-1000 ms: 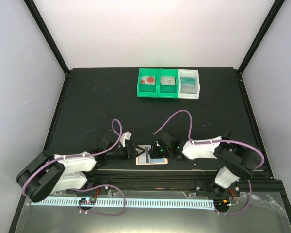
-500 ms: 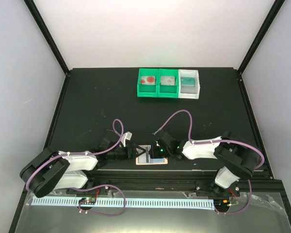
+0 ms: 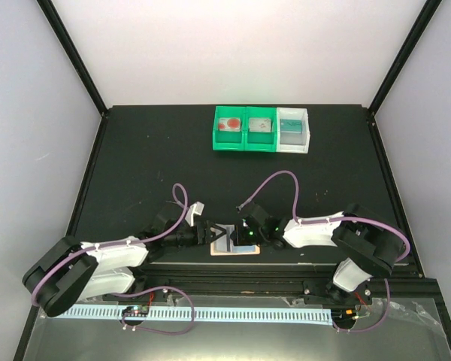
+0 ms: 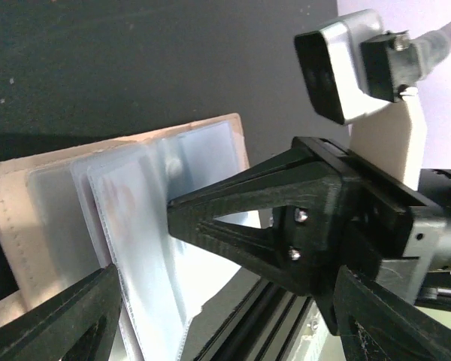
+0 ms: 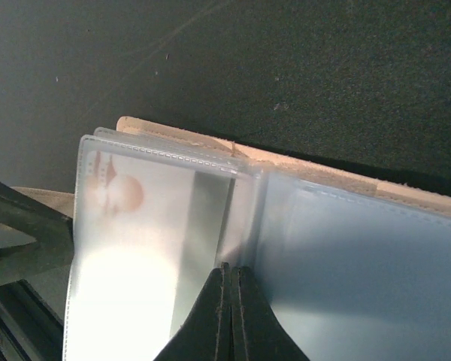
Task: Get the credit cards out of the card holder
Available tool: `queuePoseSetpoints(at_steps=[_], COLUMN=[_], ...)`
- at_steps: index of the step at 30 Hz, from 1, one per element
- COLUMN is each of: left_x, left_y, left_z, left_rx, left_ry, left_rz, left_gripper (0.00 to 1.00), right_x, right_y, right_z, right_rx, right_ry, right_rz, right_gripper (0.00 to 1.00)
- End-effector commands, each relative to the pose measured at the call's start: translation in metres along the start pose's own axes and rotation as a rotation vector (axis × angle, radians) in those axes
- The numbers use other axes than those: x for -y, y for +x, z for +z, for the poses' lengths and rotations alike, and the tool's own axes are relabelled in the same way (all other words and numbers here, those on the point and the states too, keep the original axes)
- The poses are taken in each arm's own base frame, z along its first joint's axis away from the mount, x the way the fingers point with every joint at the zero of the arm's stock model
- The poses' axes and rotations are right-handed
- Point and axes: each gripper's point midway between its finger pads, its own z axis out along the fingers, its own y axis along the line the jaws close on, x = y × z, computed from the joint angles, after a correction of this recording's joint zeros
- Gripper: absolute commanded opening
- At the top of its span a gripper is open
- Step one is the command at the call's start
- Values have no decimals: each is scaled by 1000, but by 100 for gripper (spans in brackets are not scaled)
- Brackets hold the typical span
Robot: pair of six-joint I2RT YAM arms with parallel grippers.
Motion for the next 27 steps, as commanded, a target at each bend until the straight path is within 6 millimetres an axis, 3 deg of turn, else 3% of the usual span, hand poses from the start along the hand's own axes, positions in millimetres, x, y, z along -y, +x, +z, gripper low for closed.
queuePoseSetpoints(at_steps=[1, 19, 27], left_x=[17, 35, 32], left_y=[-2, 4, 5], left_z=[-2, 6, 8], left_rx=[0, -47, -48], left_ry=[46, 82, 67], left_rz=[28, 60, 66], left_gripper=[79, 79, 76], right_x=[30, 21, 15], right_y=[24, 18, 10], right_z=[4, -2, -13], right_rx=[-59, -15, 24], right_ry=[87, 30, 14], right_rz=[16, 24, 10], right_gripper=[1, 5, 7])
